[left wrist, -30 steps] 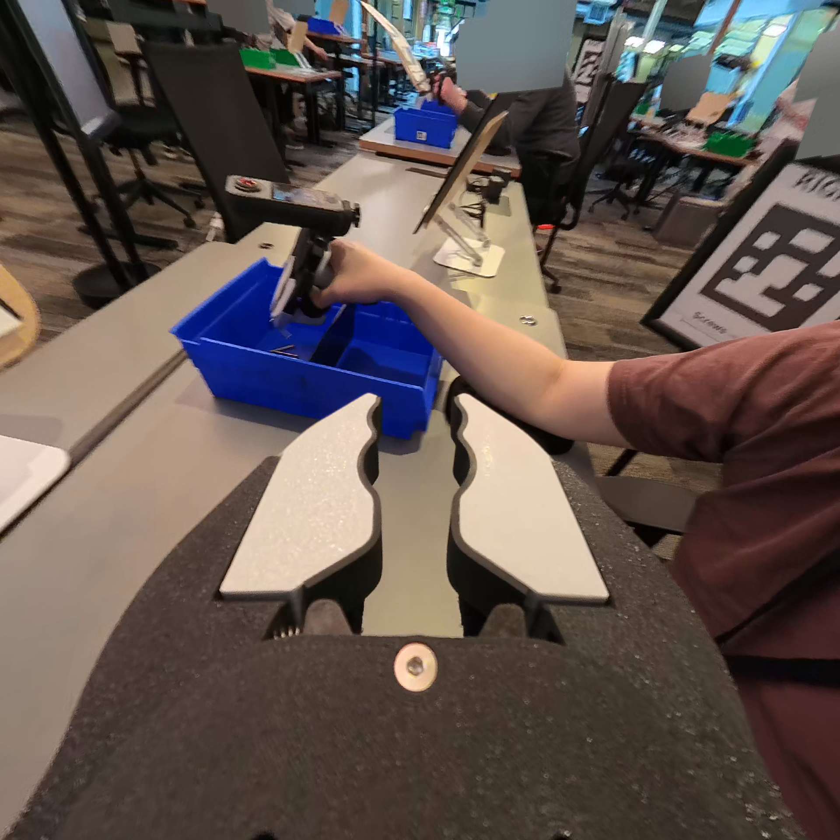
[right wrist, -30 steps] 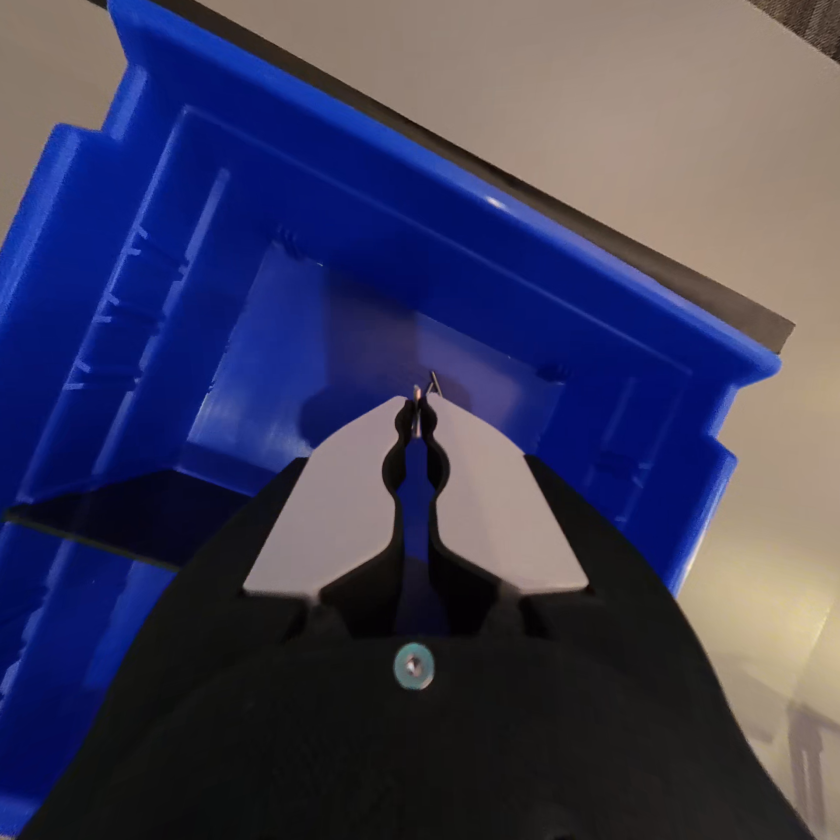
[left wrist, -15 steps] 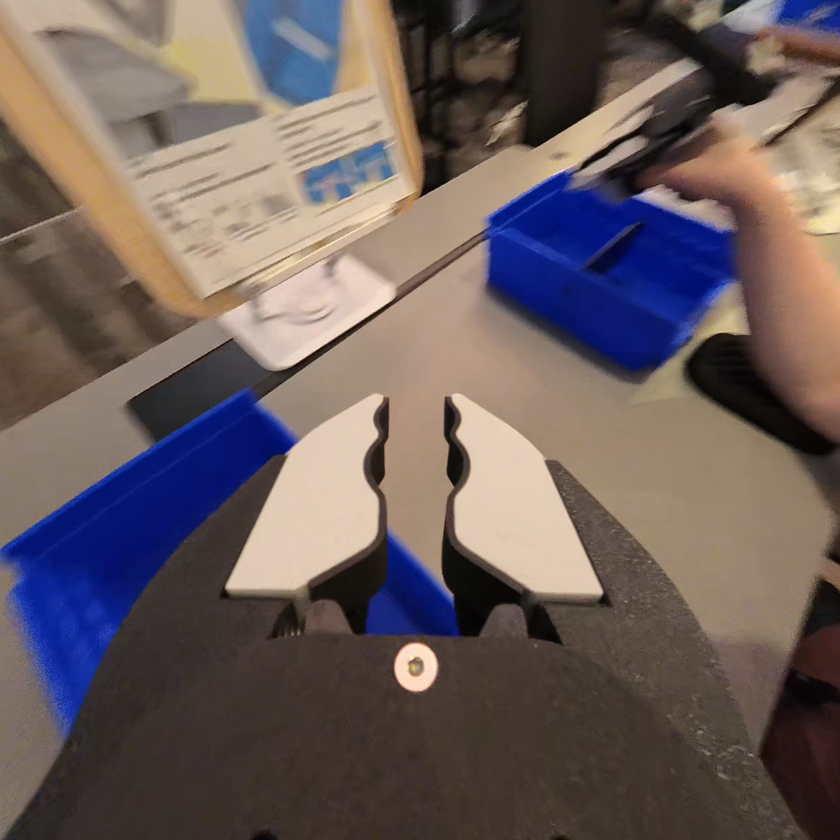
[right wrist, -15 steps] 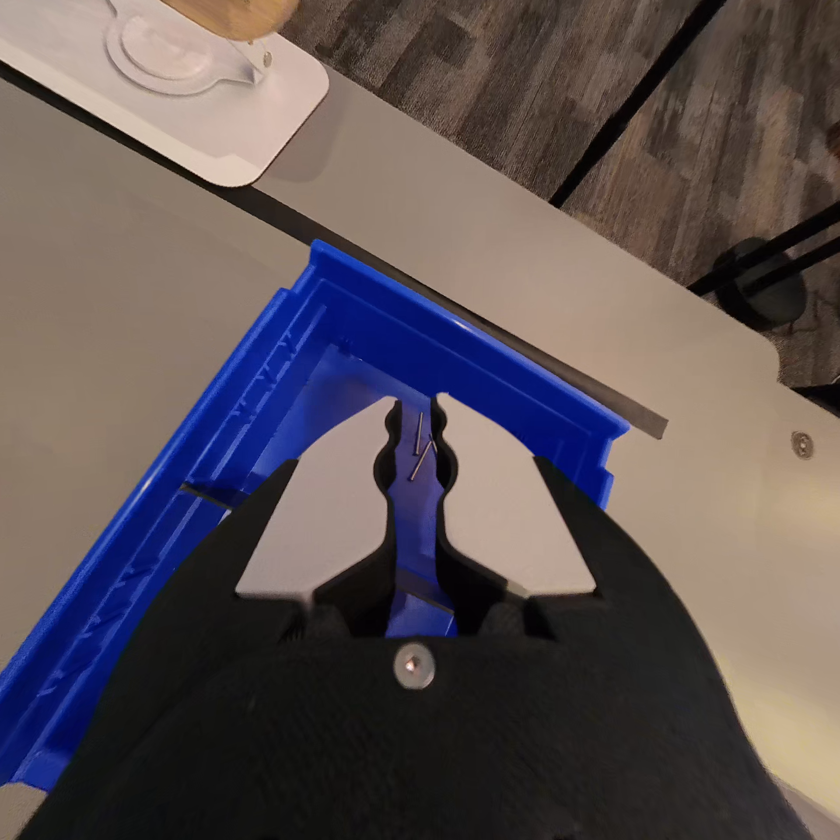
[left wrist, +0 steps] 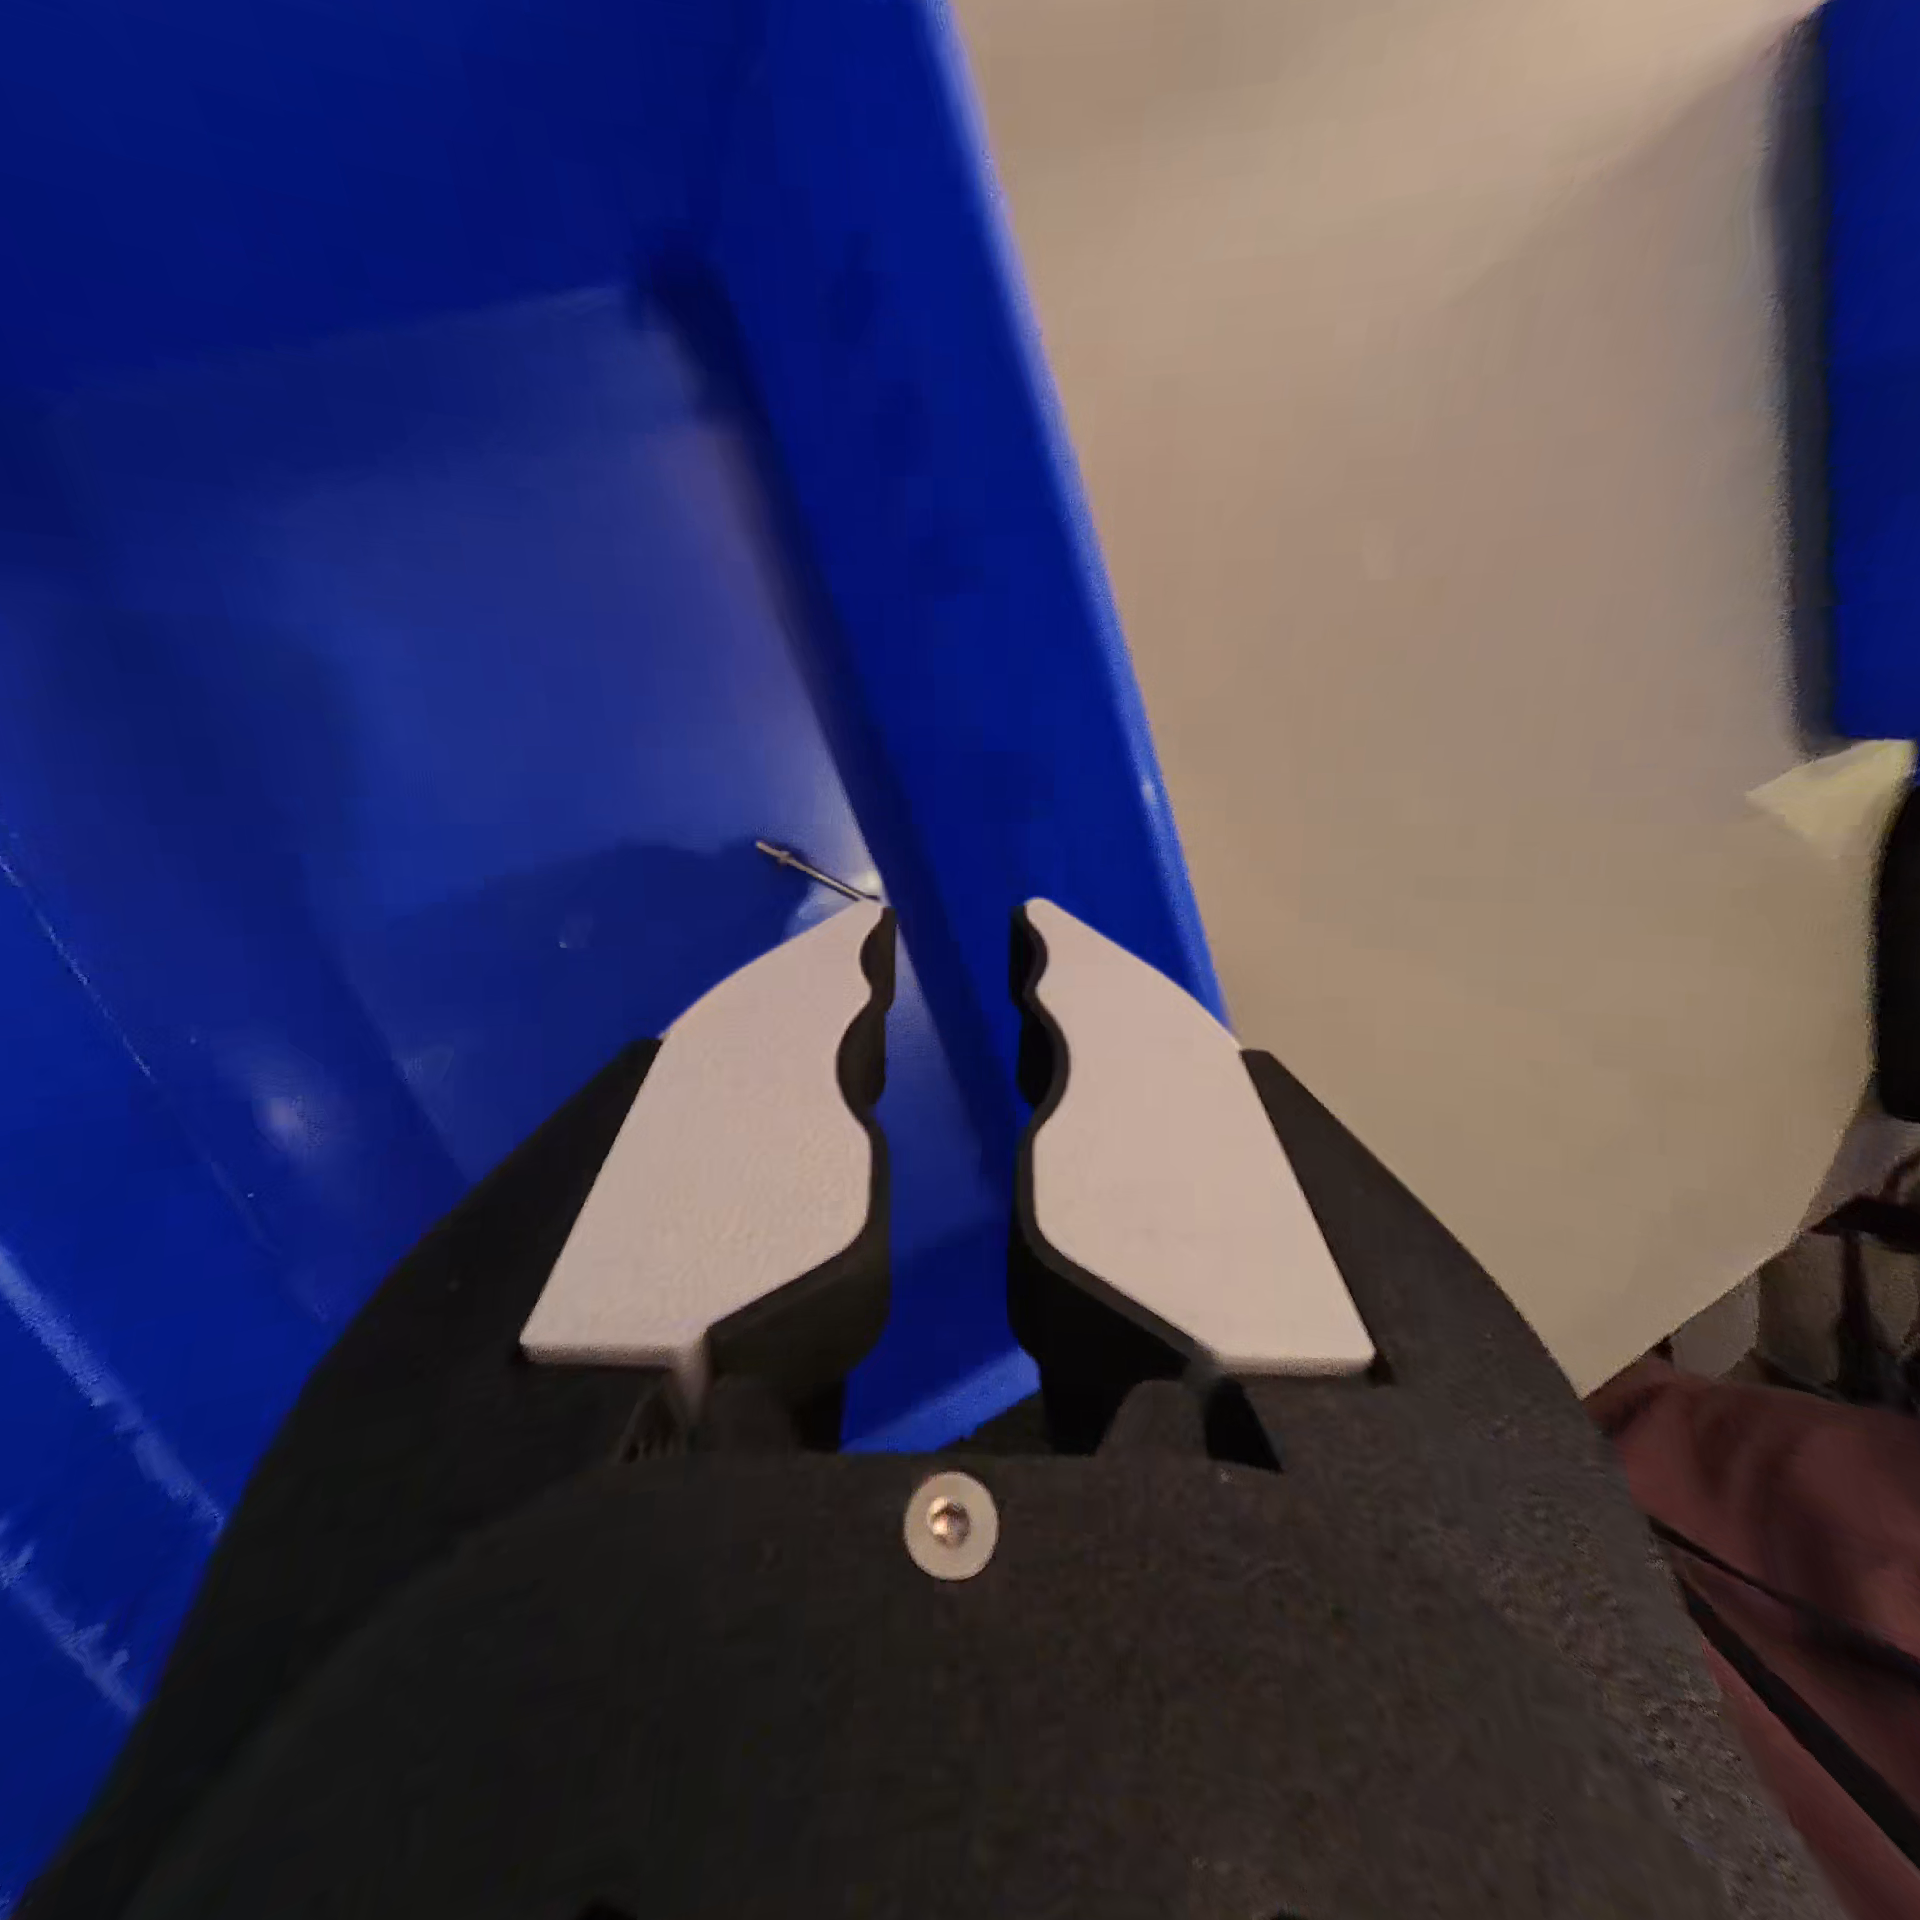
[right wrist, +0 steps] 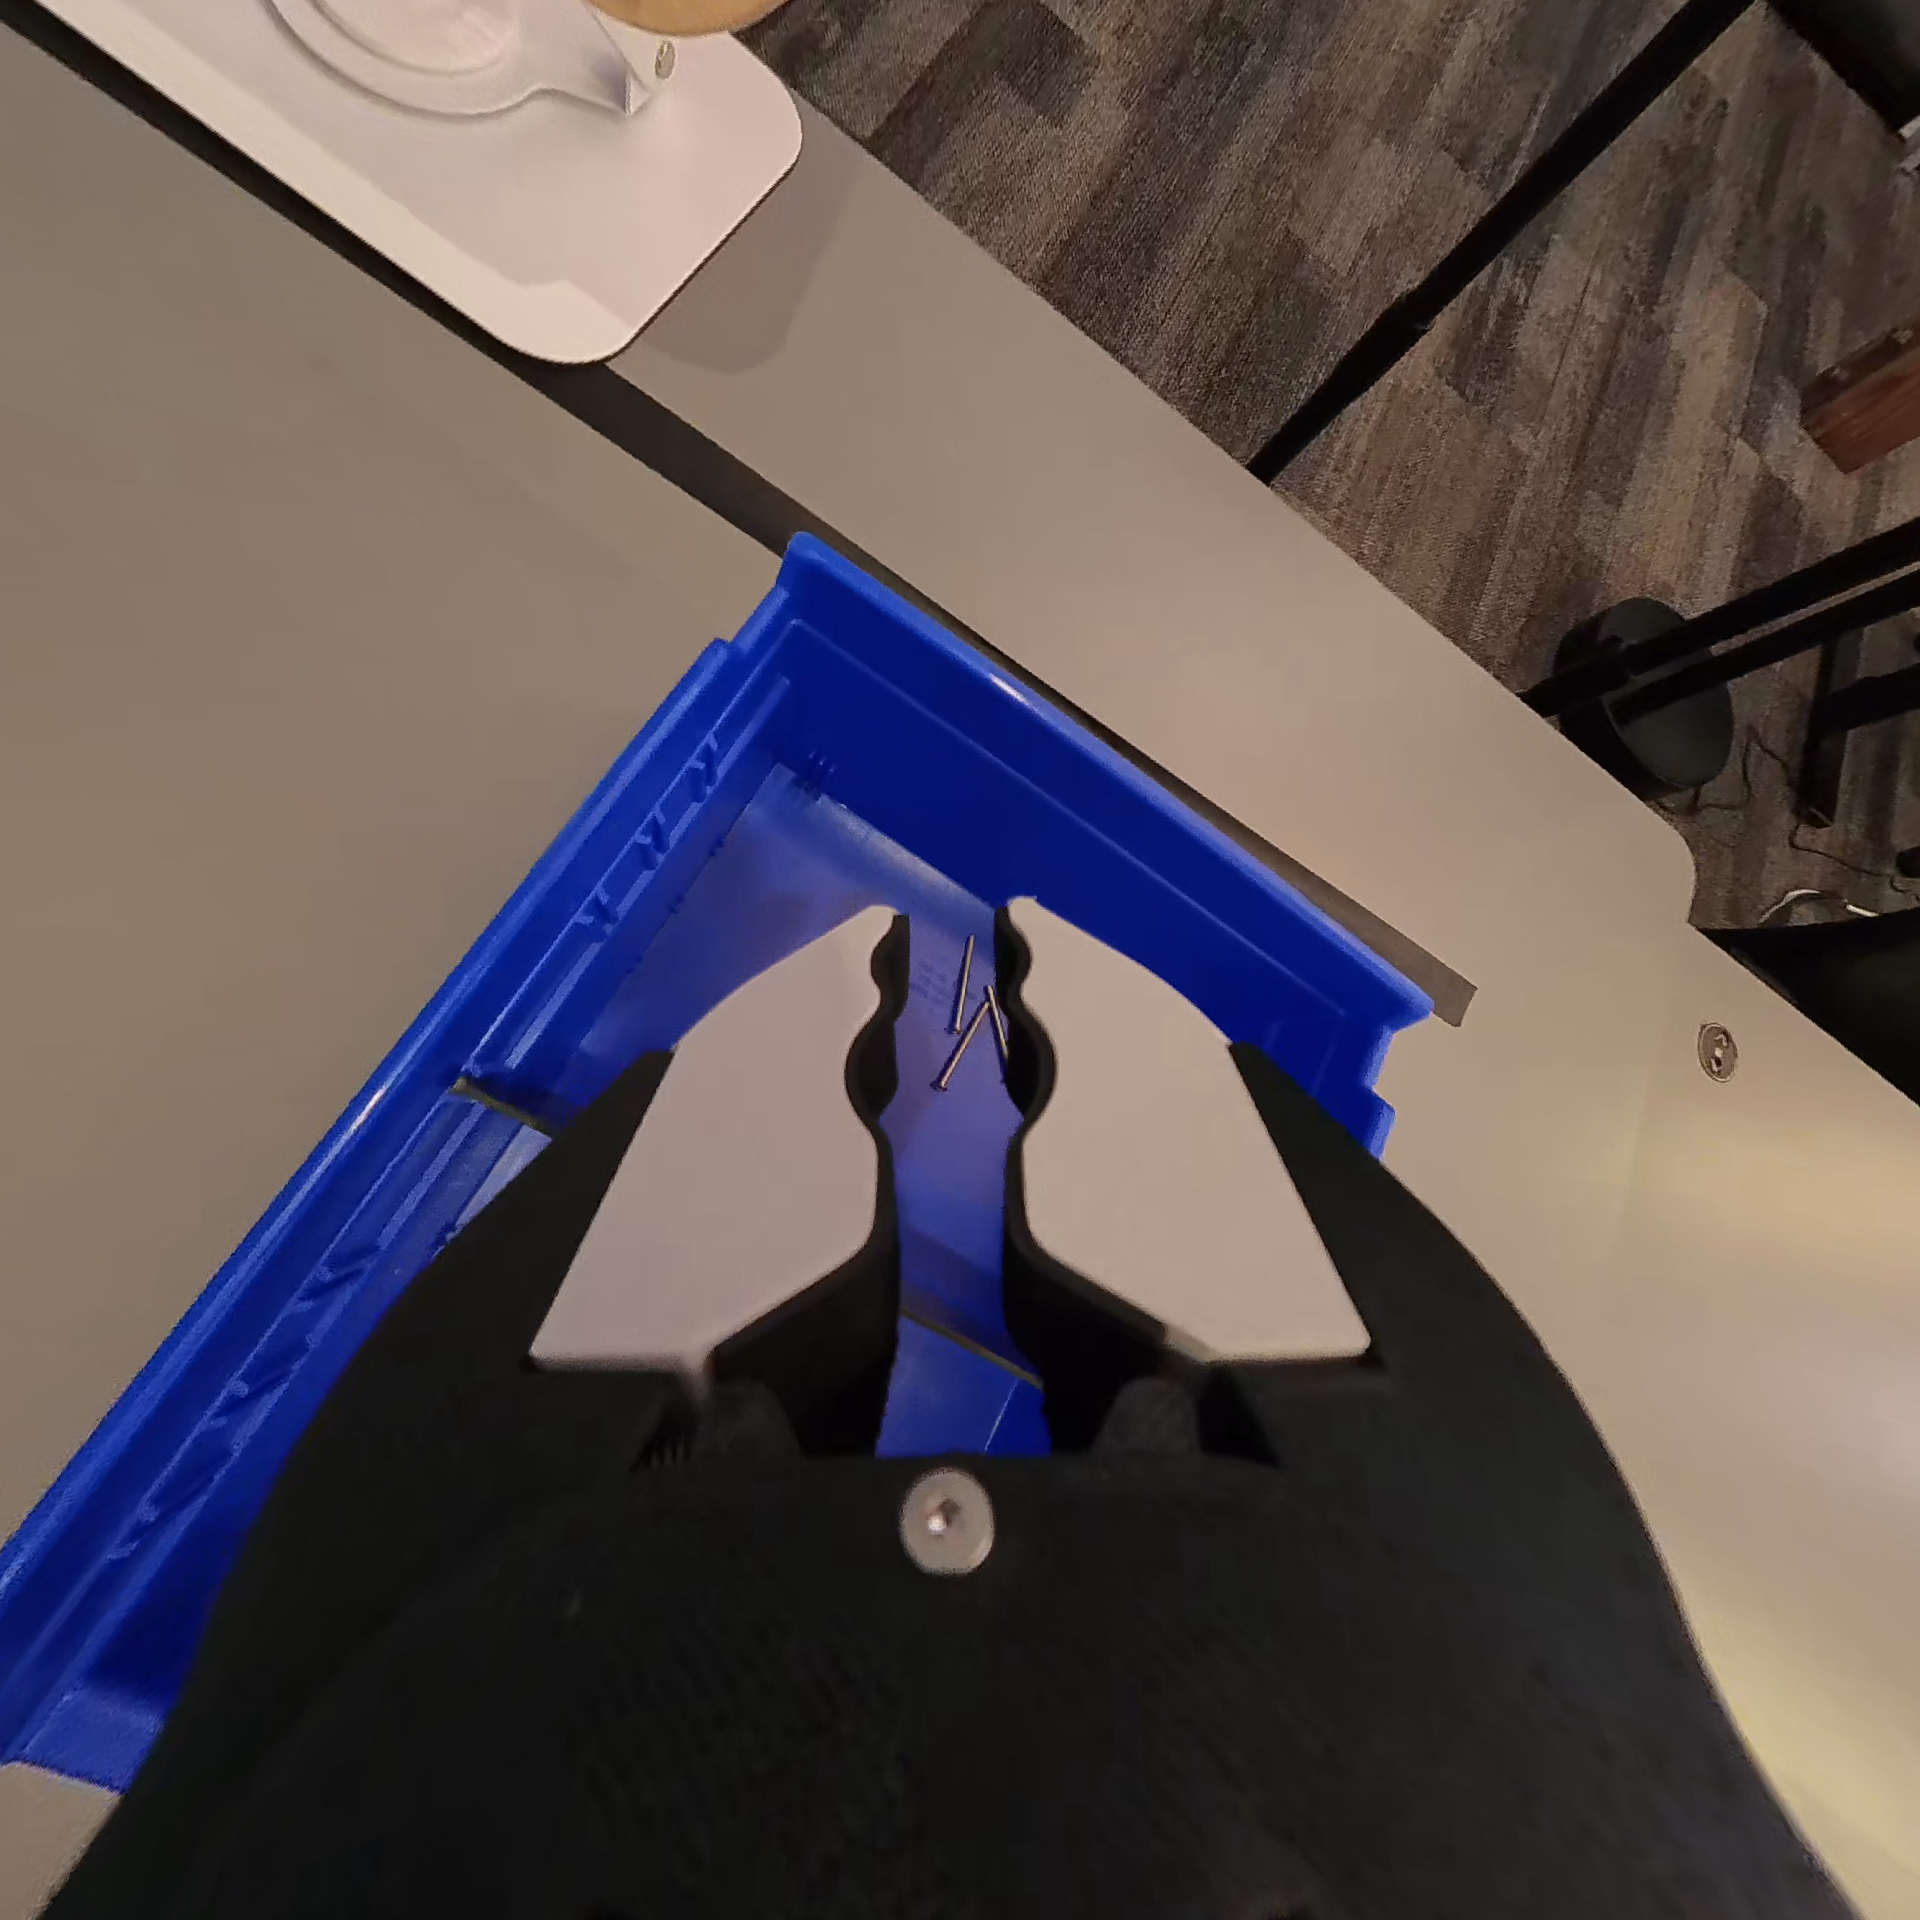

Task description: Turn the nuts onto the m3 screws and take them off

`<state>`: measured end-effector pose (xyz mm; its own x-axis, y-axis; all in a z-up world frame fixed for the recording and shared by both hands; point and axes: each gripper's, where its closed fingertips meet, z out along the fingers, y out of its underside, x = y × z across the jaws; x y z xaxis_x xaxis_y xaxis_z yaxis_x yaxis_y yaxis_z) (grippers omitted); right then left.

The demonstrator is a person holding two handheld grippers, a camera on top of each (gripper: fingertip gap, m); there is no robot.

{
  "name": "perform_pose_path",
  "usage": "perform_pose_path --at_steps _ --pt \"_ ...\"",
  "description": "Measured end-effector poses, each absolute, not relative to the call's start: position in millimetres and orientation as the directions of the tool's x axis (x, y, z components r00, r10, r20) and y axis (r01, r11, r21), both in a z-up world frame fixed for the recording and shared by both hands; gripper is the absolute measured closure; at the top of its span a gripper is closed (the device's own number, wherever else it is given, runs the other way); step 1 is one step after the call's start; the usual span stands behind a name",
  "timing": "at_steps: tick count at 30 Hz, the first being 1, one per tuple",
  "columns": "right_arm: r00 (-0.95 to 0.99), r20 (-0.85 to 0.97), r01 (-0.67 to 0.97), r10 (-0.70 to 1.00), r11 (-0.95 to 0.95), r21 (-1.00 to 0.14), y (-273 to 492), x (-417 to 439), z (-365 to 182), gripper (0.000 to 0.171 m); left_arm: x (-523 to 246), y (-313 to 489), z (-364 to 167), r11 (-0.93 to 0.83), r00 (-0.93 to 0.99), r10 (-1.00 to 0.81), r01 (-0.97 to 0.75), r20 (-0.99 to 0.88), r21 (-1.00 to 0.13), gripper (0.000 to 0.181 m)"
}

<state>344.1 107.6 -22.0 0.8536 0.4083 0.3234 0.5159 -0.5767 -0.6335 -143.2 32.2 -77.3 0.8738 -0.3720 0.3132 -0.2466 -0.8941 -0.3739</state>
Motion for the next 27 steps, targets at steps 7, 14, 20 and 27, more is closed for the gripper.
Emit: perform_pose_path --at_steps 7,14,20,27 --pt "0.832 0.346 0.553 0.434 -0.593 -0.585 109 342 -34 0.153 -154 39 -135 -0.950 0.935 -0.287 -0.250 0.208 -0.189 0.159" --pt "0.817 0.358 0.575 0.452 -0.592 -0.565 109 338 -38 0.152 -152 42 -155 -0.964 0.948 -0.250 -0.226 0.197 -0.136 0.161" --pt "0.801 0.373 0.597 0.468 -0.590 -0.543 107 335 -40 0.152 -157 38 -156 -0.964 0.955 -0.256 -0.240 0.154 -0.111 0.164" --pt "0.789 0.383 0.614 0.481 -0.593 -0.520 106 335 -44 0.152 -161 31 -156 -0.969 0.957 -0.243 -0.233 0.161 -0.079 0.166"
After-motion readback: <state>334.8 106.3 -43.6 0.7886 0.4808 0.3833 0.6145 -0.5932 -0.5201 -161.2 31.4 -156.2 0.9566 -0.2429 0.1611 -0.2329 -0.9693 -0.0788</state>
